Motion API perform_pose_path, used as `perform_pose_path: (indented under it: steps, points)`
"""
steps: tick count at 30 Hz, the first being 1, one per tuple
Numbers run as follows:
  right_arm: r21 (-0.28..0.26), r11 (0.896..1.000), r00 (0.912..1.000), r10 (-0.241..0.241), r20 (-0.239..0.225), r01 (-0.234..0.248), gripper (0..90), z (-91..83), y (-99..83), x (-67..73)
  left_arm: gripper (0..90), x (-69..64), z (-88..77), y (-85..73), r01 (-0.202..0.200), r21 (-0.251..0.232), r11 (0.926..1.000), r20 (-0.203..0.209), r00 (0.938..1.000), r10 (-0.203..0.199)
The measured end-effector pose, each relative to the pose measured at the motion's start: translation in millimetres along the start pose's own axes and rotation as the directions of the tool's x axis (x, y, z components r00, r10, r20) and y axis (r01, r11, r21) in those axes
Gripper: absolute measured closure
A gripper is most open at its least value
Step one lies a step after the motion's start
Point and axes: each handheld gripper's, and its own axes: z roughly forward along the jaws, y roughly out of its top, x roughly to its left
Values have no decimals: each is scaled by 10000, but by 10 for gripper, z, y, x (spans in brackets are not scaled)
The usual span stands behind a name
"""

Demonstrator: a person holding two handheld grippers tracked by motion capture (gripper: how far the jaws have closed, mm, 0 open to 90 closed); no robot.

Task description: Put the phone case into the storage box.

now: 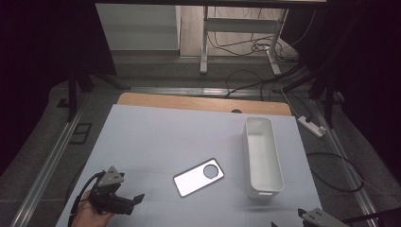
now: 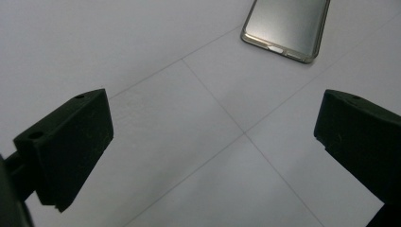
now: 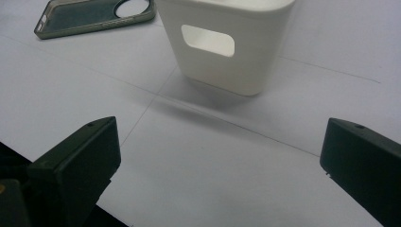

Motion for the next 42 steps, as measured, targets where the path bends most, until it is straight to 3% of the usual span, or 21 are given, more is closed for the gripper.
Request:
perform_pose_path:
  steps: [10, 23, 37, 42]
  points:
    - [1, 10000, 10000, 8, -29, -8, 0, 3, -1, -2, 0, -7, 123, 194, -296, 71, 9995, 105, 9995, 295]
    - [26, 10000, 10000, -18, -61, 18, 0, 6, 0, -1, 0, 28, 290, 395, -513, 264, 9983, 571, 9971, 497]
    - [94, 9999, 9999, -48, -89, 49, 0, 13, 5, 0, 0, 19, 464, 605, -1064, 619, 9924, 924, 9906, 1004]
    - [102, 9999, 9999, -30, -108, 31, 0, 18, 6, 1, 0, 13, 567, 699, -1364, 839, 9871, 1072, 9861, 1272]
